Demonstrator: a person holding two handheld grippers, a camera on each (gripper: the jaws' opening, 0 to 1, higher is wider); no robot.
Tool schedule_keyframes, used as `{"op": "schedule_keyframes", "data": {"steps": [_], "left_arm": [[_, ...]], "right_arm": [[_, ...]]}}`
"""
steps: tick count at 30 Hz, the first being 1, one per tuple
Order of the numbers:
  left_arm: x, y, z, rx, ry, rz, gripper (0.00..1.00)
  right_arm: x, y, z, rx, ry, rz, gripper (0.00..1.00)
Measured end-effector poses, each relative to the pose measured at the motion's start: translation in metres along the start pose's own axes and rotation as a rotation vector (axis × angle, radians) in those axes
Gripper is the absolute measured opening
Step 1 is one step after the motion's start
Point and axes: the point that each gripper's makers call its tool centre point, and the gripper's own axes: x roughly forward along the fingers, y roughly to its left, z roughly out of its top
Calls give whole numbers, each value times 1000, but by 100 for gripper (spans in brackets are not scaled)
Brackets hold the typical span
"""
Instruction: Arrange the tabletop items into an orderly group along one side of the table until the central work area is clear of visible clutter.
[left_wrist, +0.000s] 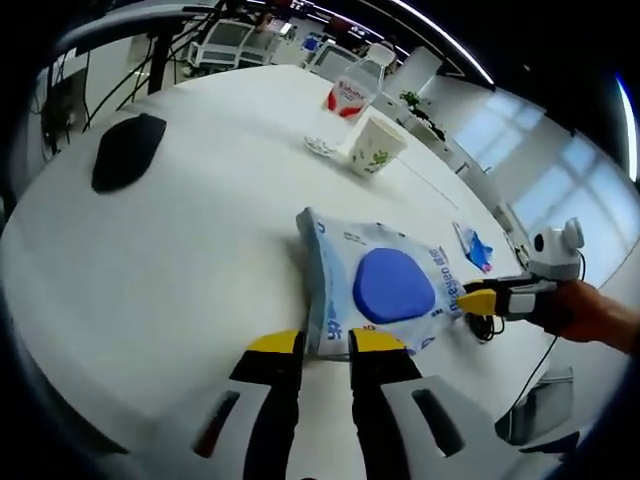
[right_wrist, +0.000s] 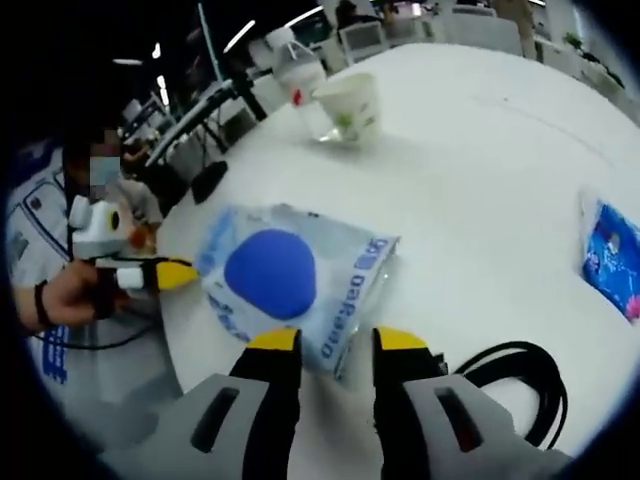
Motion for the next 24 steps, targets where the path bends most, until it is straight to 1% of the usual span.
{"op": "schedule_keyframes", "data": {"steps": [2, 4, 5, 6, 7, 8, 11, 16, 18, 21, 24], "left_arm": [[2, 1, -1, -6, 2, 1, 14], [5, 2, -2, -5, 9, 8, 11], [5, 3, -4, -5, 20, 15, 5], [6, 5, -5, -5, 28, 19, 4], [6, 5, -4, -15, 22, 27, 2], [6, 4, -4, -12, 20, 20, 1], [5, 0, -1, 20, 18, 1, 0], [3, -6, 6, 16, 10, -19, 0], [3, -11, 10, 29, 8, -25, 0], [5, -21, 19, 50, 1, -43, 0], [11, -36, 30, 76, -7, -70, 0]], "right_arm": [[2, -1, 0, 18, 2, -9, 25], [3, -1, 0, 45, -2, -14, 22], [3, 0, 0, 52, -7, -12, 16], [4, 2, 1, 51, -14, -6, 9], [4, 1, 2, 43, -23, -18, 2], [3, 2, 3, 30, -23, -19, 1], [-1, 2, 4, 37, -32, -21, 0], [-8, 3, 7, 37, -50, -10, 0], [-12, 2, 8, 28, -57, -12, 0], [-21, -5, 11, 30, -80, -26, 0], [-30, -12, 13, 48, -106, -37, 0]]}}
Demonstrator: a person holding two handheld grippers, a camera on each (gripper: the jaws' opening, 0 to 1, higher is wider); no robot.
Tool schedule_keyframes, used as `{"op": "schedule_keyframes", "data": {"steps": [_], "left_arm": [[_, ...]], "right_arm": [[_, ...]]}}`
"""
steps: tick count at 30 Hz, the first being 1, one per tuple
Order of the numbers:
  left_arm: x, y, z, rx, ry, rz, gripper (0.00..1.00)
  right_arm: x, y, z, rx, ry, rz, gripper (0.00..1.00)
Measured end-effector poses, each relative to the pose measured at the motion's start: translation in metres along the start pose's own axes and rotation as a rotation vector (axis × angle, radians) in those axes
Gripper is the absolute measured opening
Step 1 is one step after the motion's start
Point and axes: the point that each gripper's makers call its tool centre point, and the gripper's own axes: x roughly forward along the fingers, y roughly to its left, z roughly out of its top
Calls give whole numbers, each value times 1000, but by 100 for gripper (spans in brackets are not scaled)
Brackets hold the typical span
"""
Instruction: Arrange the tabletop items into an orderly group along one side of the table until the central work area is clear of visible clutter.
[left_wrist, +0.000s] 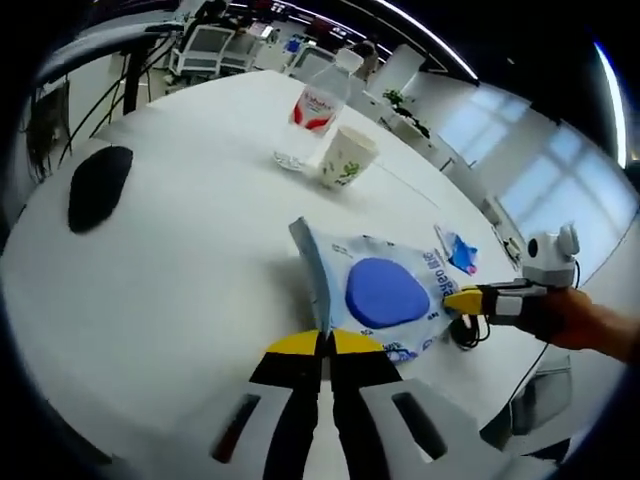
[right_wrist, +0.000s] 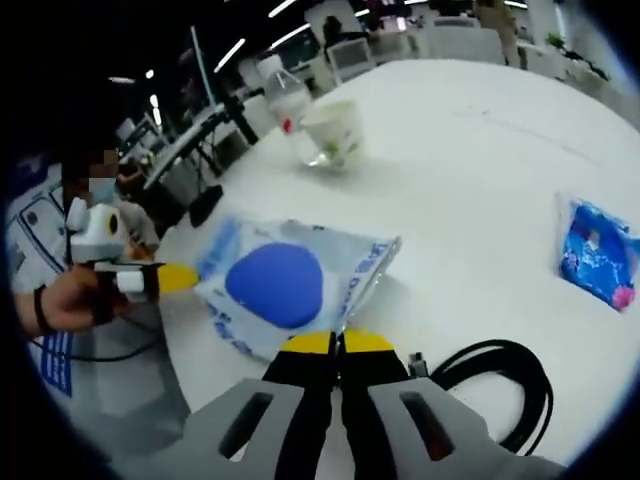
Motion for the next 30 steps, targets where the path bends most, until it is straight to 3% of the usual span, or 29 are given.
{"op": "schedule_keyframes", "data": {"steps": [6, 14, 24, 30], "left_arm": [[20, -32, 17, 45, 4, -52, 0], [51, -75, 28, 91, 33, -108, 0], [84, -88, 47, 98, 43, -132, 0], [101, -84, 67, 76, 29, -124, 0]], "right_arm": [[-24, -29, 10, 44, -64, -49, 0], [-51, -70, 14, 108, -123, -111, 0], [-53, -95, 18, 143, -142, -136, 0], [-43, -107, 38, 159, -161, -140, 0]]}}
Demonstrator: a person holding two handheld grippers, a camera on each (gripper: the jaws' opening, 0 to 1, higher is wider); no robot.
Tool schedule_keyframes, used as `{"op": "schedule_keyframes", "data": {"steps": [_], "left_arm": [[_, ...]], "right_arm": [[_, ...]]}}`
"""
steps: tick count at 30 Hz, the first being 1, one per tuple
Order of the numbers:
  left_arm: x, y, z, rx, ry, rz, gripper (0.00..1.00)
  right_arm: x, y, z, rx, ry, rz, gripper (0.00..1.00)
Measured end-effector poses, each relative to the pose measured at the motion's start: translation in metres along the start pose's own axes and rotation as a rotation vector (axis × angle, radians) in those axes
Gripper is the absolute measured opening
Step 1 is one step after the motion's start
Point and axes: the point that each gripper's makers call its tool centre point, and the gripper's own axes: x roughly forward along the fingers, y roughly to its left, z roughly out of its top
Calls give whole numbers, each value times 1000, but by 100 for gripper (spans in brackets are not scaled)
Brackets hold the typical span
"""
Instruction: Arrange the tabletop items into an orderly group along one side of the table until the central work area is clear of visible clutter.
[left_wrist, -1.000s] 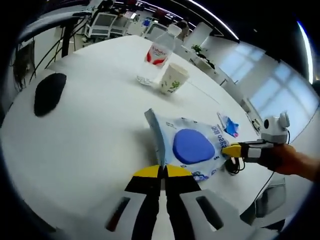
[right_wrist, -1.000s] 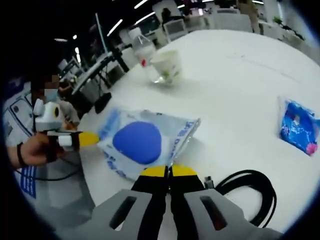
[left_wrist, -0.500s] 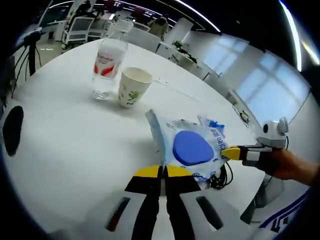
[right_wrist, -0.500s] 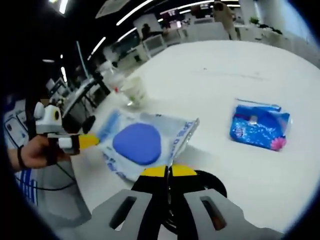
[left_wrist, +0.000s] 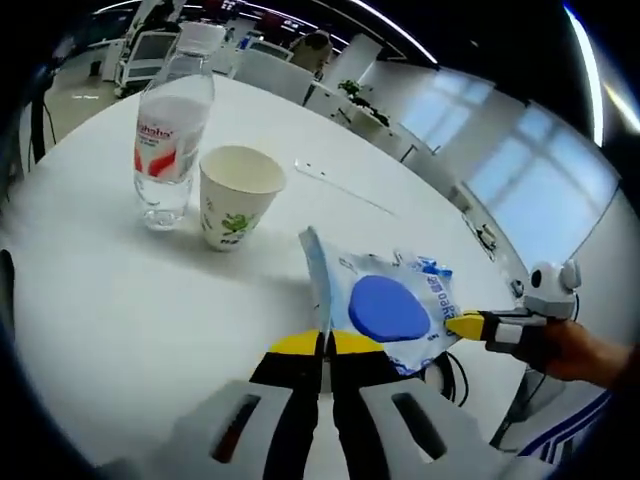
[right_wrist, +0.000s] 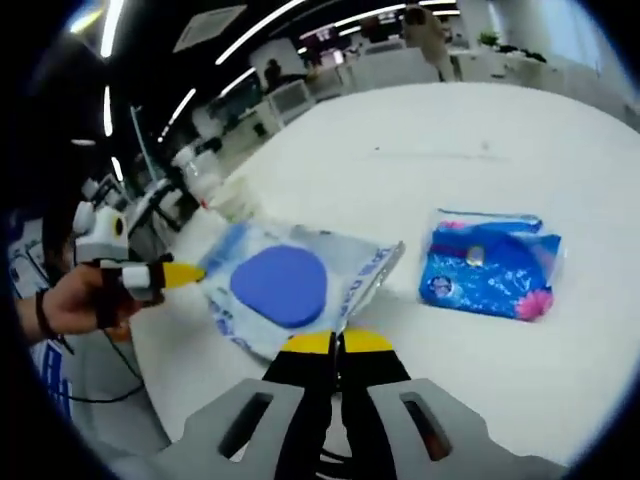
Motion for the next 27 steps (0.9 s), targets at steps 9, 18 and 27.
{"op": "schedule_keyframes", "data": {"steps": [9, 18, 27], "left_arm": [[27, 12, 31, -74, -47, 13, 0], [51, 20, 28, -122, -35, 37, 0], [62, 32, 30, -170, -41, 58, 0]], "right_arm": [[21, -10, 18, -5, -8, -8, 0], [38, -25, 19, 25, 5, -49, 0], [52, -32, 27, 25, 5, -82, 0]]}}
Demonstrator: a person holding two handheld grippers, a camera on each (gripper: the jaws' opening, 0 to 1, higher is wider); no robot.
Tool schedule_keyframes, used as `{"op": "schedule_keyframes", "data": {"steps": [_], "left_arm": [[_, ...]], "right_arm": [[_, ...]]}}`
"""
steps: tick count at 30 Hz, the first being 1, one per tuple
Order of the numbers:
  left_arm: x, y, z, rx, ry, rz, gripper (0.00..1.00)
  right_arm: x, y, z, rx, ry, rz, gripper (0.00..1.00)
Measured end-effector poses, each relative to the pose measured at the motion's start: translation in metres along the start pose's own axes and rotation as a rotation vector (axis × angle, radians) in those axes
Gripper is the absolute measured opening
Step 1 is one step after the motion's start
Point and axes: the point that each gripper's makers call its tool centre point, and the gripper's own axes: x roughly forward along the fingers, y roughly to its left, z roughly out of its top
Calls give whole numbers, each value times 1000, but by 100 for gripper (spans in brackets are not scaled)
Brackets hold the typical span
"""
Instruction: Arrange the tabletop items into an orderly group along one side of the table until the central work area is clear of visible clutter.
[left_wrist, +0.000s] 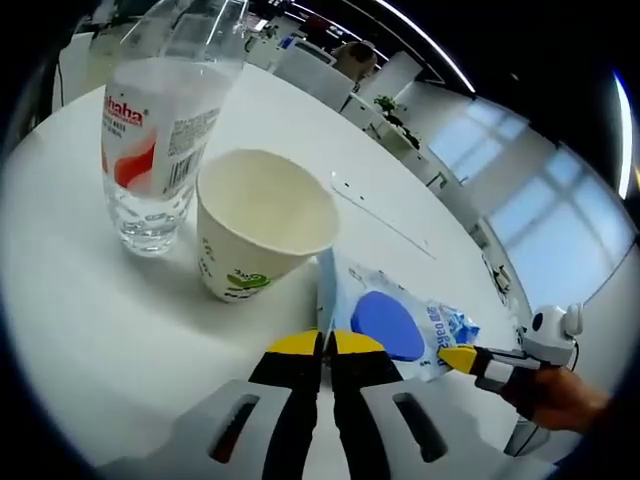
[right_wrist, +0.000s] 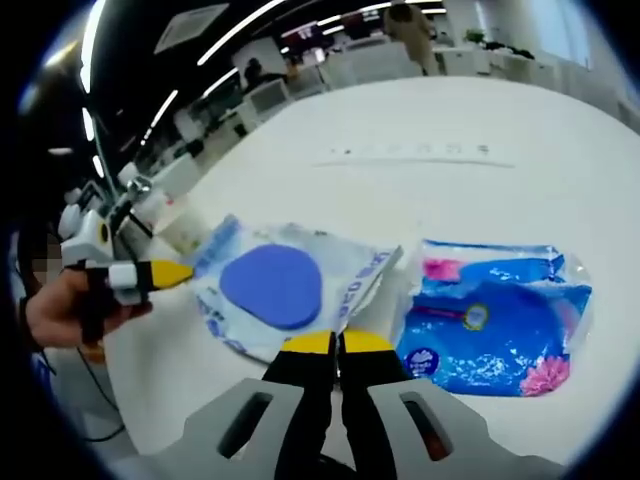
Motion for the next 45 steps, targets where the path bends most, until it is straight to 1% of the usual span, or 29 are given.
{"op": "schedule_keyframes", "data": {"steps": [4, 6, 8, 13, 14, 15, 17, 18, 22, 28, 30, 34, 35, 36, 37, 38, 40, 42, 45], "left_arm": [[3, 3, -1, -5, 7, 5, 0], [3, 4, -1, -8, 7, 10, 0], [4, 5, 0, -20, 4, 9, 1], [1, 11, 1, -11, 1, 19, 4], [-1, 8, 3, -59, -9, 1, 5], [-1, 7, 3, -61, -10, -14, 9], [-2, 8, 3, -34, -6, -9, 16], [-3, 9, 3, -23, -5, -4, 16], [-12, 10, 3, -33, -18, -1, 15], [-23, 8, -3, -3, -15, -3, 13], [-28, 6, -8, 13, -13, -3, 13], [-38, 0, -22, 58, 3, -8, 12], [-42, -2, -29, 100, 12, -7, 11], [-43, -4, -33, 123, 16, -13, 11], [-45, -9, -39, 127, 24, -24, 11], [-46, -14, -48, 136, 44, -38, 11], [-47, -20, -59, 150, 60, -50, 11], [-47, -29, -74, 153, 85, -69, 12], [-47, -40, -88, 159, 112, -91, 12]], "right_arm": [[4, -2, 7, -10, -3, -13, 0], [3, -1, 6, -20, 2, -12, 0], [3, -3, 6, -50, 6, -24, 2], [-2, -7, 3, -70, 13, -38, 7], [-3, -8, 2, -72, 11, -43, 8], [-4, -9, 3, -75, 7, -50, 9], [-7, -11, 3, -80, -1, -58, 11], [-7, -12, 4, -79, -3, -57, 11], [-12, -12, 7, -76, -18, -66, 12], [-21, -9, 7, -93, -31, -64, 12], [-27, -9, 6, -94, -37, -66, 12], [-43, -14, 0, -90, -49, -68, 12], [-46, -17, -2, -89, -53, -75, 11], [-52, -21, -5, -83, -56, -83, 11], [-55, -24, -8, -72, -57, -87, 11], [-58, -26, -11, -68, -58, -89, 11], [-64, -31, -17, -63, -56, -99, 11], [-72, -37, -26, -45, -51, -110, 11], [-80, -40, -35, -28, -49, -118, 12]]}}
